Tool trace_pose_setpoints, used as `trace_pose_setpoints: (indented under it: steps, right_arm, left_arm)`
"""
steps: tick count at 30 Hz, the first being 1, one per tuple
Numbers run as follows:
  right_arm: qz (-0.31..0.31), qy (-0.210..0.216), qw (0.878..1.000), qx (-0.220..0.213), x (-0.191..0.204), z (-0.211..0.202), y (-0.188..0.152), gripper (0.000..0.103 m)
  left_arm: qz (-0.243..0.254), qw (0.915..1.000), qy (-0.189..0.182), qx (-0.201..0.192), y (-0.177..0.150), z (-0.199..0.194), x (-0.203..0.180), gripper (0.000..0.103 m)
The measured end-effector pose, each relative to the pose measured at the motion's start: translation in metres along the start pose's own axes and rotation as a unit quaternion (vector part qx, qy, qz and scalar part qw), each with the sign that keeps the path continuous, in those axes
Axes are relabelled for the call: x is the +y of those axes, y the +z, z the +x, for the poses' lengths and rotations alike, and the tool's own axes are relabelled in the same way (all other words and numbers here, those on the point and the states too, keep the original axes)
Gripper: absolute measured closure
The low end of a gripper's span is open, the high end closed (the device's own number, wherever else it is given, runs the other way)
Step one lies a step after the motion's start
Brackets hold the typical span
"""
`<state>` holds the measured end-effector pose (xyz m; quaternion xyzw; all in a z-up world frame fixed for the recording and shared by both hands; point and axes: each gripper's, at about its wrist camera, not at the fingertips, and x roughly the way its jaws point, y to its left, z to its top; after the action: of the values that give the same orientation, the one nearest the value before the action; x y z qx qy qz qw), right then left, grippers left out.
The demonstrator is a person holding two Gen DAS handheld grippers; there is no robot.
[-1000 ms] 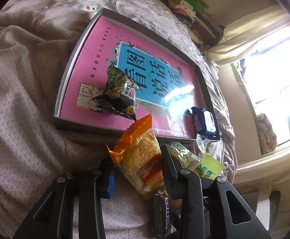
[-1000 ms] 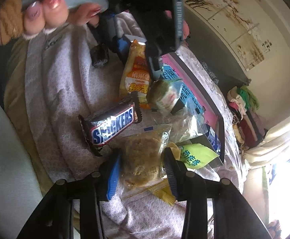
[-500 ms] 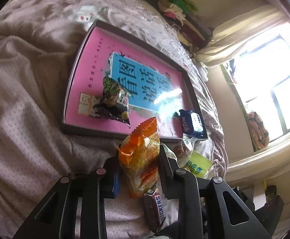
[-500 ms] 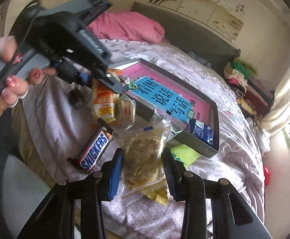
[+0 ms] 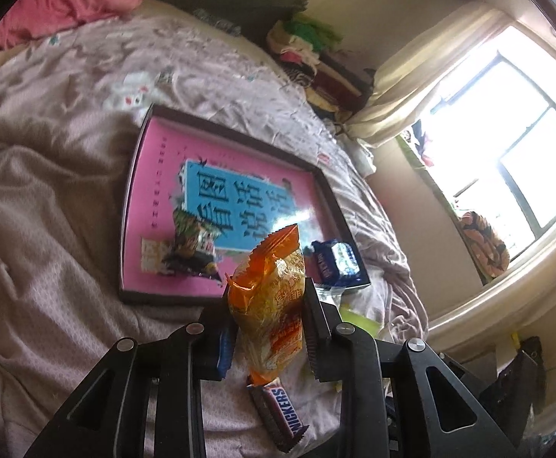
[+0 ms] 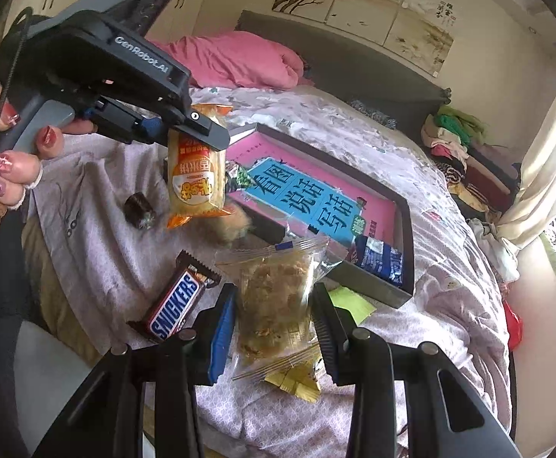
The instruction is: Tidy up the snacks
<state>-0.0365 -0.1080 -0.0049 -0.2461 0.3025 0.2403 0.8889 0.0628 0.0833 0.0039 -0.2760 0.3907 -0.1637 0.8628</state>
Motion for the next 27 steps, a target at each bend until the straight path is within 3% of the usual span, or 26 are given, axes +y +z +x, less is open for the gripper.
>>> trace_pose_setpoints:
  steps: [27]
  right_arm:
    - [0.078,-0.02,0.996,-0.043,-0.041,-0.012,0.035,0.063]
  left_arm:
    - [0.068,0.9958,0.006,-0.061,0.009,-0.028,-0.022,0.072]
